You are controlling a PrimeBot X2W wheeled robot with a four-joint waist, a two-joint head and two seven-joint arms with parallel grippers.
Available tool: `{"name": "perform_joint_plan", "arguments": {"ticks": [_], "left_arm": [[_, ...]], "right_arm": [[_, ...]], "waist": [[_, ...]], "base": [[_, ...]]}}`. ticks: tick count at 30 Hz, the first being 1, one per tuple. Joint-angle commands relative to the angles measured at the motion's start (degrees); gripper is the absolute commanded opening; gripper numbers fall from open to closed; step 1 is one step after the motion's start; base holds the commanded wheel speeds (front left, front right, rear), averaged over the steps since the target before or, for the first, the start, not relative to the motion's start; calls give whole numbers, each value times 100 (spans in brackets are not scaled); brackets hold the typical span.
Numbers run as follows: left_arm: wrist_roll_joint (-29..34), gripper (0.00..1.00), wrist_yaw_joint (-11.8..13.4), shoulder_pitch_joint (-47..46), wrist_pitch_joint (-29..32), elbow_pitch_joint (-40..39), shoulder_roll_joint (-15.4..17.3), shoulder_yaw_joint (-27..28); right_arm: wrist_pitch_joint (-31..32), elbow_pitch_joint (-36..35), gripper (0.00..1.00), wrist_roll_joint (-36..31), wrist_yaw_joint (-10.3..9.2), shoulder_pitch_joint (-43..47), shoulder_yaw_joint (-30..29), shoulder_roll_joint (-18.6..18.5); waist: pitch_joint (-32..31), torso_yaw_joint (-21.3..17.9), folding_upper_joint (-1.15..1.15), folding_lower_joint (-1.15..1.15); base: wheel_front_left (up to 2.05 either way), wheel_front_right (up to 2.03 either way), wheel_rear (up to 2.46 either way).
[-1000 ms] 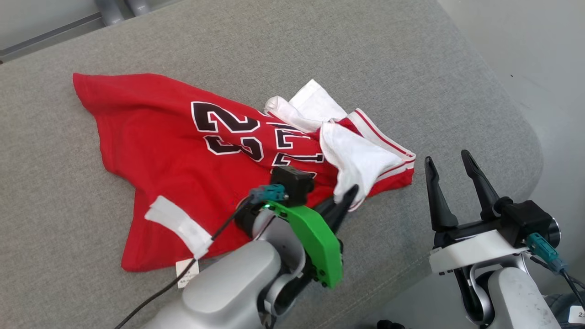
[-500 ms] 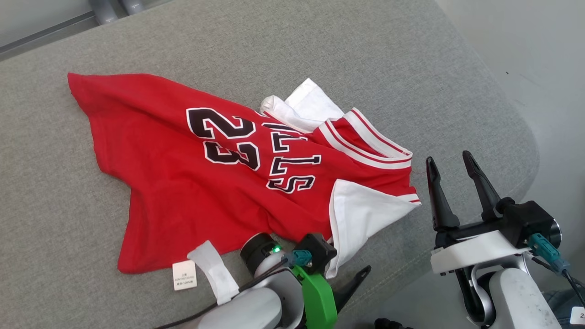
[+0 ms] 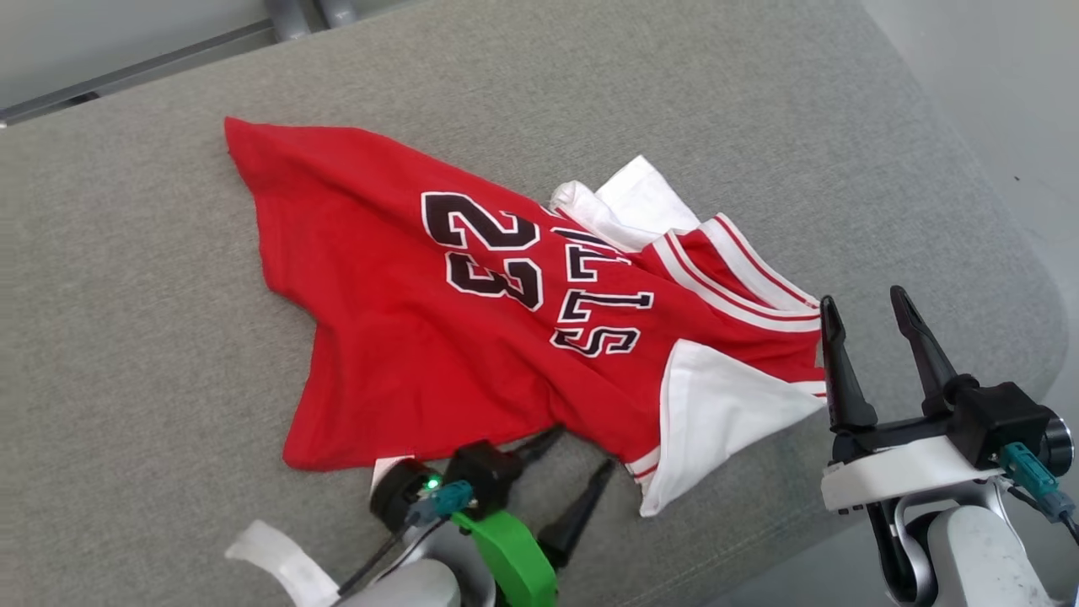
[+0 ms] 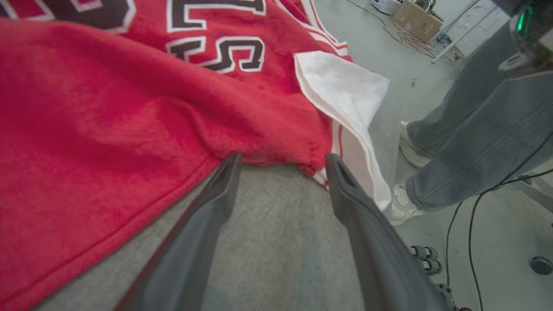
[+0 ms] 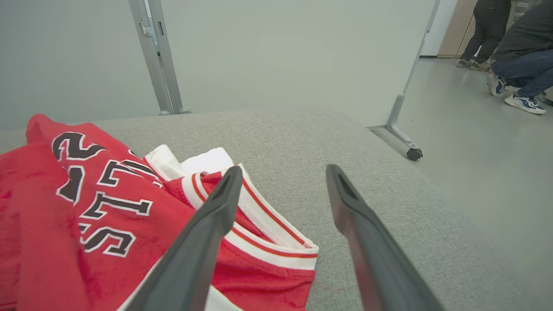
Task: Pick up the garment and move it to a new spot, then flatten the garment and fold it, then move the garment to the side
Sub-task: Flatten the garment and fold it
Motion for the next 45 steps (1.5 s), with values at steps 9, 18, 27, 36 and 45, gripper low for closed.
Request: {"name": "perform_joint_plan", "arguments": {"ticks": [9,18,27,36,45], "left_arm": [[-197,100,1365,817,-286,-1254,760,1302],[-40,100,1868,1910,-298,-1954,1456,2976],[399,100,1659,2892,-299,-2117,1583,4225],[855,100,425,3544,-300,-2217,1575,4804],[1192,100,-167,3774,-299,-1975,1391,5445]], "right_arm": [[-18,-76,100,-168,0,283,-161,-199],[-18,3,100,-133,0,576,-179,-521],[-18,109,100,-64,0,883,-11,-647],[-18,260,100,26,0,1050,132,-571],[-18,288,100,70,0,1151,164,-539]], "waist": [[-518,995,15,0],[-1029,1549,15,0],[-1430,1900,15,0],[-1596,2123,15,0],[-1595,2185,15,0]], "base": [[0,0,0],[0,0,0],[0,0,0],[0,0,0],[0,0,0]]}}
